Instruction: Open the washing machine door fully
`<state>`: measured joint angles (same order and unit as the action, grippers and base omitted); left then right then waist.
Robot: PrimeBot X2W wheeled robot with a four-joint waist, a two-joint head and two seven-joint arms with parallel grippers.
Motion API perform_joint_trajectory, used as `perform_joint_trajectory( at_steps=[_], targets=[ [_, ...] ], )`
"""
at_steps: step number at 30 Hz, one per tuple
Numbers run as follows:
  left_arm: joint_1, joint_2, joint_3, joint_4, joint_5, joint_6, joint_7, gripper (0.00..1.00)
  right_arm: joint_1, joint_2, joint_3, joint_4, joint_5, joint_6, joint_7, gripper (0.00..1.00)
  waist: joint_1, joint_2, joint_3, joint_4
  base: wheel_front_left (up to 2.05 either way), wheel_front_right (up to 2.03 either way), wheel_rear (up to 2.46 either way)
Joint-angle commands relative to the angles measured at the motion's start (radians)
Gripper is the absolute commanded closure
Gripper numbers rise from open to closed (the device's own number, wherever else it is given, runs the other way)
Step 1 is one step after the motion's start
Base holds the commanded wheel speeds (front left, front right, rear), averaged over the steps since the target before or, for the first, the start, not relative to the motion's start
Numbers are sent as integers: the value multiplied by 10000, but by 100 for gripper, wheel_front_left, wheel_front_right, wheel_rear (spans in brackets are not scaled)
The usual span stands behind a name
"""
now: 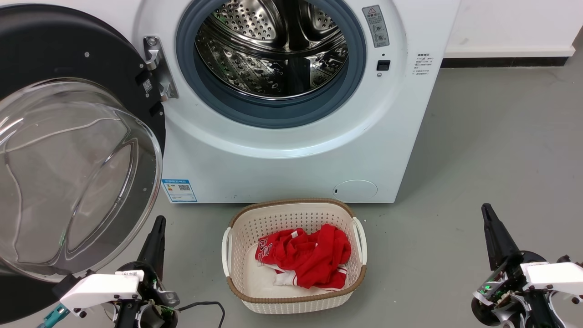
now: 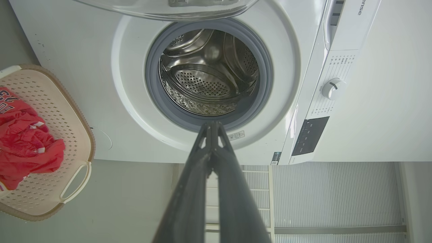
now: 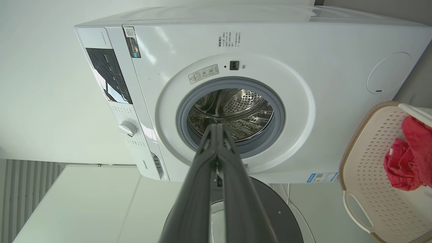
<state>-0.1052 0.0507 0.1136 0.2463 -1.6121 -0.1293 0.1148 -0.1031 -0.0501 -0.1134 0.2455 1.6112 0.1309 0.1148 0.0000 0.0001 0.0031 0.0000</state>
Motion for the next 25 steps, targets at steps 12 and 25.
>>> perform_joint_trajectory(
  at_steps=[12, 25],
  targets=[
    [-63, -12, 28, 4, -15, -36, 26, 100, -109, -1, -7, 10, 38, -3, 9, 100, 0, -1, 0, 0, 0, 0, 0],
    [-62, -12, 27, 3, -15, -36, 26, 100, -109, -1, -6, 10, 38, -3, 9, 100, 0, -1, 0, 0, 0, 0, 0]
  ],
)
